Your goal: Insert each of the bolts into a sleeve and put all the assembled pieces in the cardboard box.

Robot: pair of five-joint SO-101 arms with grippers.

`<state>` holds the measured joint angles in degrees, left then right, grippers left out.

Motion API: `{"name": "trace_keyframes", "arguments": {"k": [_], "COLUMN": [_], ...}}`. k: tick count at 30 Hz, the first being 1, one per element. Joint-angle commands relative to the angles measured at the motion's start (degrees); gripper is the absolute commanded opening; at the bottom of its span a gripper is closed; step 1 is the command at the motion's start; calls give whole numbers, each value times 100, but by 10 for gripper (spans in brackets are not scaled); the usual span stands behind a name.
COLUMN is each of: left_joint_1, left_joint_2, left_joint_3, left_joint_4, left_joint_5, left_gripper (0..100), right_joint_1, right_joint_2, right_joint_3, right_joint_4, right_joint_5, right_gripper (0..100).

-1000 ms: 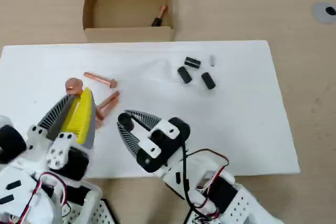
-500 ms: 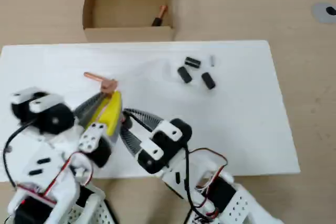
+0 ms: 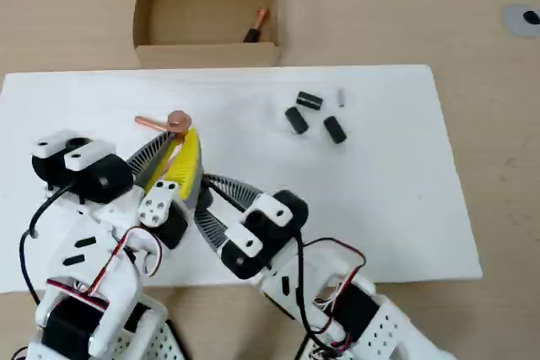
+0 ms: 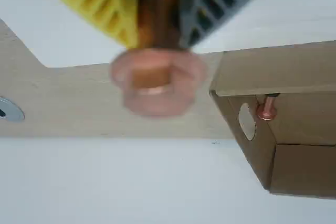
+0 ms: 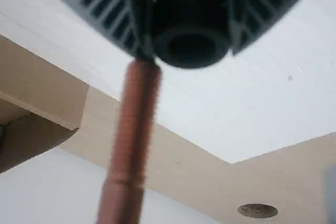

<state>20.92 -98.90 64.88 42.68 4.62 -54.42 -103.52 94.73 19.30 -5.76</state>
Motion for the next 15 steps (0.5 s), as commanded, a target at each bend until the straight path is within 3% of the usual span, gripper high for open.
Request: {"name": "trace_keyframes", "arguments": {"k": [1, 15], "left_joint_1": [-79, -35], "left_joint_2": [-48, -48], "left_joint_3": [-79, -651], "left_joint_4": [123, 791], "left_joint_5": [-26, -9], "left_gripper": [6, 6], "right_joint_1": [-92, -66], "right_joint_2": [-1042, -1042], "right_joint_3": [-22, -4], "right_joint_4": [-167, -167], "right_joint_5": [-26, -26], "right_gripper": [9, 9]}}
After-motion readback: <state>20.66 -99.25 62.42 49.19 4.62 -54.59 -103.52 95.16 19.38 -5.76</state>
